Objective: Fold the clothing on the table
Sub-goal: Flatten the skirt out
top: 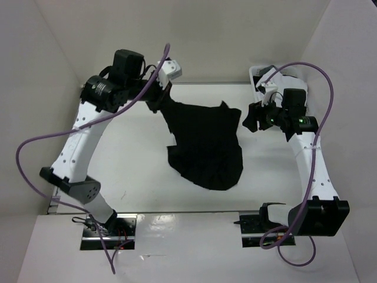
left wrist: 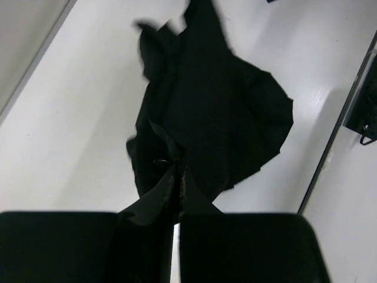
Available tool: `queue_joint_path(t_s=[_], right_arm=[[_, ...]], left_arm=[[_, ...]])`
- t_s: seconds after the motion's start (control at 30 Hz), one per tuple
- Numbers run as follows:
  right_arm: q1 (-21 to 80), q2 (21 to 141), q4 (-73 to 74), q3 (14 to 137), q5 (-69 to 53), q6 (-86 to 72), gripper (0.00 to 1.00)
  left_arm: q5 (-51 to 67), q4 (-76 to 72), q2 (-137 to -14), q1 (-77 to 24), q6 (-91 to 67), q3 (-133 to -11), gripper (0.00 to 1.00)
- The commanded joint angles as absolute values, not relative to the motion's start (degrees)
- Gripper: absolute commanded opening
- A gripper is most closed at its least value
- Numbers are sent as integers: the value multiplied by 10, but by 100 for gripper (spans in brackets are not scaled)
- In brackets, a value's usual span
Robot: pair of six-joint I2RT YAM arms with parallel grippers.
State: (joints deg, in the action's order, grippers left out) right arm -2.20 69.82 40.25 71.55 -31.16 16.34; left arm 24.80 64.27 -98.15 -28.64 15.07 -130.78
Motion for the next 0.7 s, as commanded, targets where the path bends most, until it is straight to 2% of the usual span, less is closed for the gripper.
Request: queue_joint_path(t_s=[0.0,0.1,0.13,0.33,0.5,0.67], right_arm=[[-28,685,395,708,-307,169,68],[-28,698,395,715,-307,169,68],[-28,703,395,715,-307,169,68],[-28,742,395,725,-329,169,68],[-28,781,413,745,-365,175,66],[6,849,418,751,-364,187,66]], left_arm=[[250,608,-898,-261,139,-1194,0],[264,541,-849,-201,111,-1076,0],[258,509,-839,-186,111,-1001,0],[192,410,-849,-178,89,-771,3],[181,369,-919,-178,89,-706,1],[155,345,-932,-178,89,-672,0]])
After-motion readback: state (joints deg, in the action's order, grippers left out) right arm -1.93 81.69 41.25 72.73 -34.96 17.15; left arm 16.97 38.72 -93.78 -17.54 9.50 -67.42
